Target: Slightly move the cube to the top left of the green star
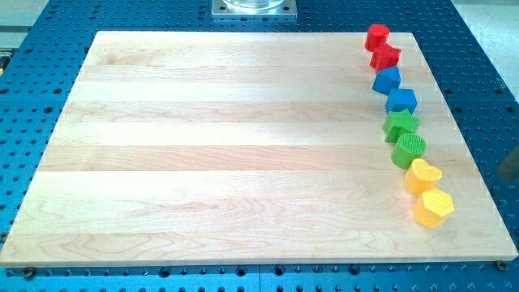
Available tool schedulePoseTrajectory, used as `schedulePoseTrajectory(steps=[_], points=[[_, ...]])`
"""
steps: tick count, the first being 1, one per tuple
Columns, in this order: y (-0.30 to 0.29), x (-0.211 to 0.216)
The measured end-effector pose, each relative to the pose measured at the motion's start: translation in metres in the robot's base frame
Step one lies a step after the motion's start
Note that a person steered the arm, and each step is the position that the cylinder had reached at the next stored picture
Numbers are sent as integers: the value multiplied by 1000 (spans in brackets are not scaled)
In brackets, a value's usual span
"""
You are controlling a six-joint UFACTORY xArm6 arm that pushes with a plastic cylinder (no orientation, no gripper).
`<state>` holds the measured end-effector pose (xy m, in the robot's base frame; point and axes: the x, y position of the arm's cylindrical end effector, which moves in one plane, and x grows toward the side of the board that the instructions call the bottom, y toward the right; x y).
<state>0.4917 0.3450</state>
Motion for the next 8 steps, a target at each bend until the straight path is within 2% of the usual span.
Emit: schedulePoseTrajectory(steps=[1,3,4,7,8], points=[[-16,-56],[-65,-76],[-69,-89],[-113,-96],[-70,-103]])
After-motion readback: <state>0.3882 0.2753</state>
